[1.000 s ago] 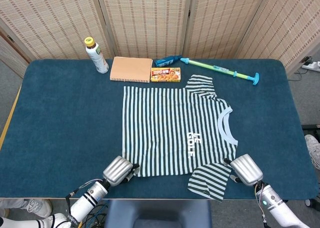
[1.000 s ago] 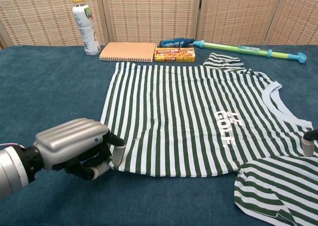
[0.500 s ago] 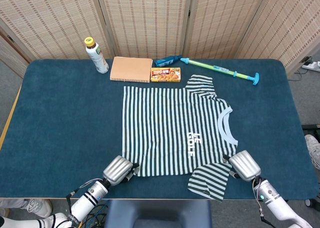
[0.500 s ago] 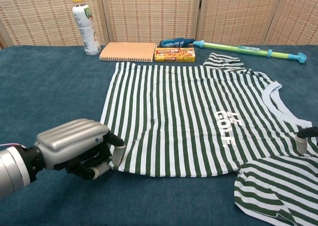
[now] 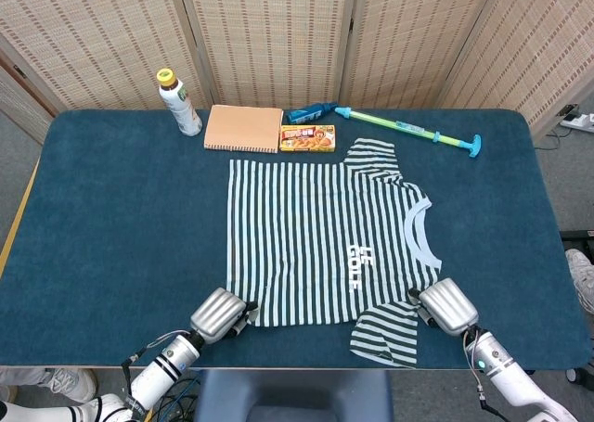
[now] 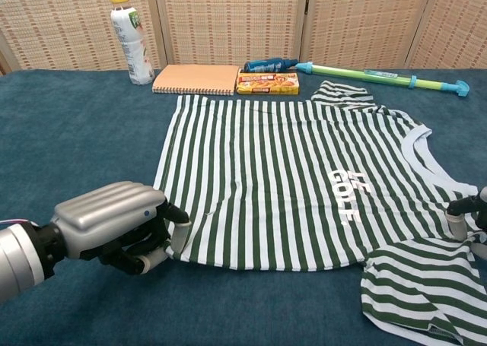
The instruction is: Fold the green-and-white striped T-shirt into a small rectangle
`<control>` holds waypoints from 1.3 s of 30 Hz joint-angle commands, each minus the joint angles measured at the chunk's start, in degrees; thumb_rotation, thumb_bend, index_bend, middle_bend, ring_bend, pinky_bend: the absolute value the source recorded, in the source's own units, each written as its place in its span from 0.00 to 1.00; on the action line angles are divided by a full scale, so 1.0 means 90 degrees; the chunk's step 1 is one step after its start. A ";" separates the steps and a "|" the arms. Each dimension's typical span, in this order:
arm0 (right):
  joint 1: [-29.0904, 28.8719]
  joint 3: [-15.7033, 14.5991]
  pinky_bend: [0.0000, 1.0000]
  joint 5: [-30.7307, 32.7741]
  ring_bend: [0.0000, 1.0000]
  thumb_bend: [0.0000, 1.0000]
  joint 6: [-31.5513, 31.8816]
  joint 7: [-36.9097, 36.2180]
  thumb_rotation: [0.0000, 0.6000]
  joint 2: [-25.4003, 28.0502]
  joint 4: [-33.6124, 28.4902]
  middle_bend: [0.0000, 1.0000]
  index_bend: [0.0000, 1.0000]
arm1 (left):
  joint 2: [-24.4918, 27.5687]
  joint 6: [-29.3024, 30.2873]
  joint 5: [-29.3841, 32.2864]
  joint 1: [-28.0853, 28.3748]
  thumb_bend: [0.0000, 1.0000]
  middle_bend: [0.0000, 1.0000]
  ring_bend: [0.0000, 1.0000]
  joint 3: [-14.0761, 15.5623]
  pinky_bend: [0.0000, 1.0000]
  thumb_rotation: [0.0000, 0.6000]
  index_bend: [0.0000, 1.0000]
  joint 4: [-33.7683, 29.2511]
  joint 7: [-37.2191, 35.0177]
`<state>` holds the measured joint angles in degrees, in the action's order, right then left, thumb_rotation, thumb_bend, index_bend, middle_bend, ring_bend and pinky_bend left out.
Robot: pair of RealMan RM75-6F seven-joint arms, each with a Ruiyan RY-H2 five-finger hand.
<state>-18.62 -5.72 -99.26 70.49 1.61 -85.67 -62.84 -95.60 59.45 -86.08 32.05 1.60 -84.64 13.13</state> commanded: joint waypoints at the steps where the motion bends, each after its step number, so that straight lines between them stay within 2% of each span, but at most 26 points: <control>1: -0.0007 -0.0021 1.00 -0.0002 1.00 0.46 0.0001 0.0004 1.00 -0.0006 -0.0015 0.94 0.55 | 0.0011 0.0016 -0.0010 -0.0007 0.55 0.92 0.87 0.0005 0.98 1.00 0.63 0.0005 -0.0027; 7: 0.0011 -0.0075 1.00 -0.0067 1.00 0.53 0.0173 -0.0047 1.00 0.0051 -0.0184 0.96 0.64 | 0.0098 0.0107 -0.0059 -0.0052 0.55 0.92 0.87 0.0025 0.98 1.00 0.64 -0.0040 -0.0191; 12: 0.0048 -0.0112 1.00 -0.0180 1.00 0.55 0.0437 -0.0083 1.00 0.0188 -0.0517 0.97 0.69 | 0.0269 0.0058 -0.0041 -0.0057 0.55 0.92 0.87 0.0039 0.98 1.00 0.65 -0.0235 -0.0577; 19: 0.0048 -0.0199 1.00 -0.0445 1.00 0.56 0.0719 0.0008 1.00 0.0379 -0.1075 0.98 0.71 | 0.0633 0.0294 -0.0228 -0.0143 0.55 0.92 0.87 0.0093 0.98 1.00 0.65 -0.0529 -0.0975; 29: 0.0087 -0.0318 1.00 -0.0837 1.00 0.56 0.1121 0.0076 1.00 0.0640 -0.1740 0.98 0.71 | 0.1470 0.0753 -0.0630 -0.0417 0.55 0.92 0.87 0.0415 0.98 1.00 0.65 -0.1063 -0.1576; 39: 0.0016 -0.0351 1.00 -0.1209 1.00 0.56 0.1312 0.0140 1.00 0.0761 -0.2167 0.99 0.72 | 0.2281 0.1460 -0.1012 -0.0889 0.55 0.92 0.87 0.0772 0.98 1.00 0.65 -0.1260 -0.2079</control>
<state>-18.33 -8.77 -109.70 82.04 2.80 -79.01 -81.91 -75.82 71.90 -94.61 24.72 7.95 -95.70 -4.91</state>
